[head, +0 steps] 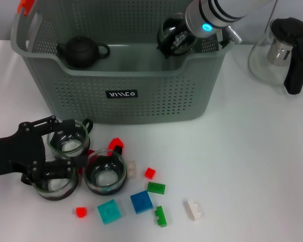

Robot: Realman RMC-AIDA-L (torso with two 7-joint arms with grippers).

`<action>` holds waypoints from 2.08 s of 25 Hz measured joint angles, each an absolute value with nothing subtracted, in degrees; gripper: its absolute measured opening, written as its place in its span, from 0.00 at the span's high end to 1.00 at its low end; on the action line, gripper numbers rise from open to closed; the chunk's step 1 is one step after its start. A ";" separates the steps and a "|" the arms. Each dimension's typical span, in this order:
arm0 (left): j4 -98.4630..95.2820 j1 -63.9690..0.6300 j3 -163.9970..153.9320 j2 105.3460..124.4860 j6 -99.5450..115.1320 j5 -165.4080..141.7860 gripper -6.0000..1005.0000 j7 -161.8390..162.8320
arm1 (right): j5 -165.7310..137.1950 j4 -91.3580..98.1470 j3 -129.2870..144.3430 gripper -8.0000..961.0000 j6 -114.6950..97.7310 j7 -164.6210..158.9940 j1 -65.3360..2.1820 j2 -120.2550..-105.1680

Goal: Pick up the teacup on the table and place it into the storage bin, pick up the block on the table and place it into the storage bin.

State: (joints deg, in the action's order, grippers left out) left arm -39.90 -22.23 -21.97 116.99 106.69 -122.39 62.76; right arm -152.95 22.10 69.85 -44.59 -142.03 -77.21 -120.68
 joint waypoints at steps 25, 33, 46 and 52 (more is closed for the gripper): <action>-39.91 -22.38 -21.95 117.07 106.79 -122.34 0.10 62.75 | -153.11 27.89 69.14 0.68 -49.27 -143.16 -76.51 -120.04; -39.90 -22.25 -21.11 116.90 107.04 -122.34 0.10 62.75 | -153.08 52.92 66.10 0.52 -71.13 -145.08 -72.93 -118.10; -39.81 -22.48 -21.10 116.87 106.78 -122.34 0.10 62.75 | -141.29 72.09 60.69 0.34 -102.56 -137.11 -64.99 -115.69; -39.81 -22.72 -21.09 116.81 106.78 -121.93 0.10 62.79 | -138.80 72.86 60.82 0.28 -109.54 -129.34 -61.62 -116.08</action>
State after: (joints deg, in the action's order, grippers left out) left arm -39.81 -22.72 -21.09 116.81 106.78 -121.93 62.79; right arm -138.80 72.86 60.82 -109.54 -129.34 -61.62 -116.08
